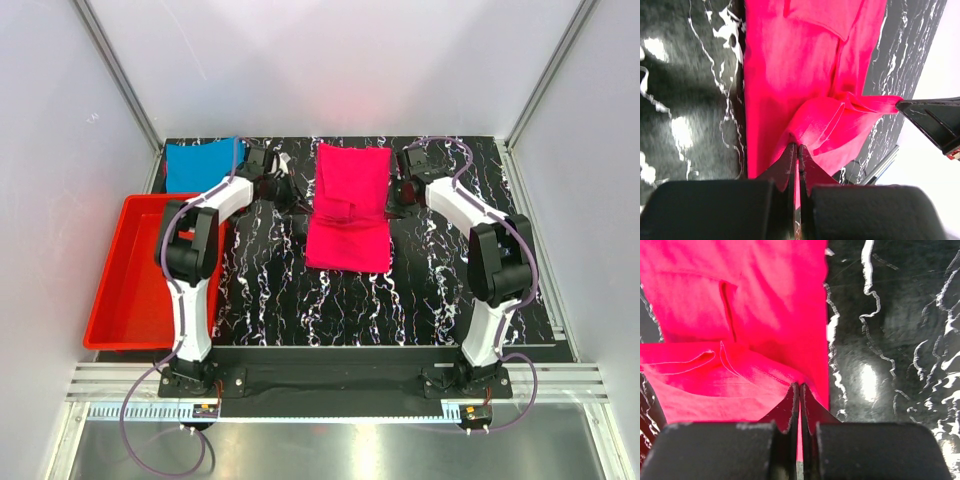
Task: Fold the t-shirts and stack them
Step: Fold the tshirt
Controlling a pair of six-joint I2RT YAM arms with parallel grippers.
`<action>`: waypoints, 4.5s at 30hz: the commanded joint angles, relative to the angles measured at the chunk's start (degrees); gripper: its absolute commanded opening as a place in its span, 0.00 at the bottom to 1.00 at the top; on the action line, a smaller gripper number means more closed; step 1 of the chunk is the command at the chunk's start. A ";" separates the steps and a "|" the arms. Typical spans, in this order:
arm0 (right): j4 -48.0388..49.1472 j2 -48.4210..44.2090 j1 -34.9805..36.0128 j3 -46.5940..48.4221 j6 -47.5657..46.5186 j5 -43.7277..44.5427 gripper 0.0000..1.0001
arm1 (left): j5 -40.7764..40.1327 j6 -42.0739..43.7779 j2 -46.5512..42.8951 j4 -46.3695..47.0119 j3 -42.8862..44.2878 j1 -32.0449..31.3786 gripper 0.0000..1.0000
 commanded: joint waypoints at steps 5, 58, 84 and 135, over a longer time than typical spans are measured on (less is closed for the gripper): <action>1.97 1.55 -2.29 3.24 -1.68 -1.89 0.00 | 3.16 -0.96 4.29 1.32 6.57 0.68 0.00; 0.22 2.53 -7.21 3.26 -2.21 -18.41 0.30 | -3.25 7.39 -2.10 -6.24 4.48 3.05 0.35; 4.00 -8.81 -7.13 -19.17 -2.47 -23.96 0.38 | -4.67 5.01 -15.49 1.76 -21.12 -3.19 0.41; 17.18 -6.44 -7.13 -34.11 1.66 -25.89 0.08 | -5.20 2.74 -10.73 9.48 -33.06 -4.95 0.00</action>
